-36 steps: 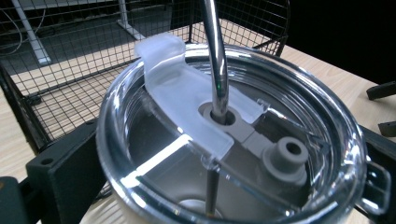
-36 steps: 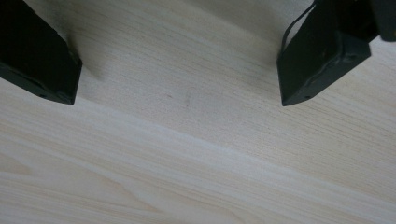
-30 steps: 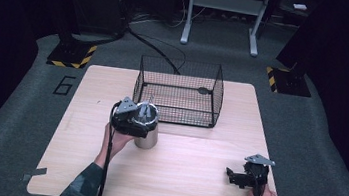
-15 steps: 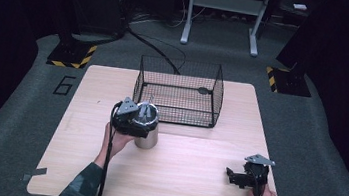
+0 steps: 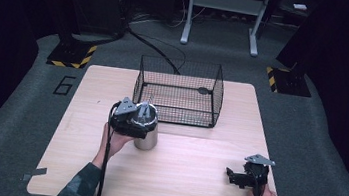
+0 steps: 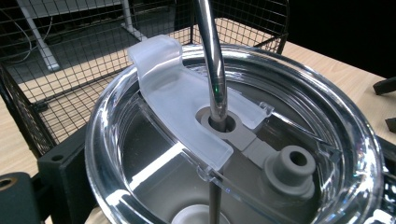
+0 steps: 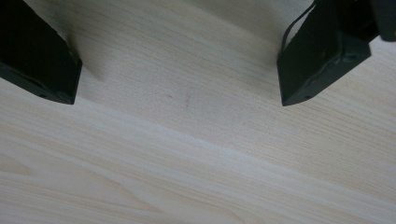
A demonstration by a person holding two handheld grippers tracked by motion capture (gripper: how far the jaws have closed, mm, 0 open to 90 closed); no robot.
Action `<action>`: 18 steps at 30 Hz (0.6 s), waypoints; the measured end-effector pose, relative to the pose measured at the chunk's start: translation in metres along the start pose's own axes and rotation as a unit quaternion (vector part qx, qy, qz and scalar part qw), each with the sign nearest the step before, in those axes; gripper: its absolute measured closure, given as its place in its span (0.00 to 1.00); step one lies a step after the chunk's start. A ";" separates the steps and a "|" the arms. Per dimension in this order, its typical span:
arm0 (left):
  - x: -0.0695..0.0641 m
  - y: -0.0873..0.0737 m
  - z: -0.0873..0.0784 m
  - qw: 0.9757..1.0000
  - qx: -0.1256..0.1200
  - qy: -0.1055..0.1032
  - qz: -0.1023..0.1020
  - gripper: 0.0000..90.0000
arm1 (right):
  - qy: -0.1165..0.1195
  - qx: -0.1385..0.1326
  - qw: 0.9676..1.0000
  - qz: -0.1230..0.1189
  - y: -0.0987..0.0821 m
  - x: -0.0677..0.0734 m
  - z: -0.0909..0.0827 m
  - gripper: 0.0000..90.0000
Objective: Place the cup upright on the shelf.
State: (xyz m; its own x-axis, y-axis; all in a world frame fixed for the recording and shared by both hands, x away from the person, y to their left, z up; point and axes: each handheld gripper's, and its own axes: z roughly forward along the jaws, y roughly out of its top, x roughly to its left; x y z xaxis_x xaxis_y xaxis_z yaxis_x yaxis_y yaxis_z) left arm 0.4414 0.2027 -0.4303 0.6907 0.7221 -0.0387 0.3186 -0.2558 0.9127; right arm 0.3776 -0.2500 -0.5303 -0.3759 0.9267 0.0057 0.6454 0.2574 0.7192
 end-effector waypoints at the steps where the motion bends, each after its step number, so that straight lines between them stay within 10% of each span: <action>1: 0.000 0.001 -0.001 1.000 0.000 0.002 0.005 0.04 | 0.001 -0.002 1.000 -0.007 0.000 -0.001 0.000 0.00; 18: 0.001 0.018 -0.016 1.000 -0.008 -0.007 0.008 0.04 | 0.000 -0.001 1.000 -0.003 0.000 -0.001 0.000 0.00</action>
State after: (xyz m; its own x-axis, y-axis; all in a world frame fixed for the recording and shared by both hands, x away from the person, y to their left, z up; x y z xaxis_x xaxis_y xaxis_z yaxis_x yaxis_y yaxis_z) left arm 0.4369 0.2090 -0.4077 0.7042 0.7094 -0.0295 0.2969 -0.2565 0.9198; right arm 0.3780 -0.2504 -0.5303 -0.3793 0.9253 0.0016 0.6424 0.2620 0.7202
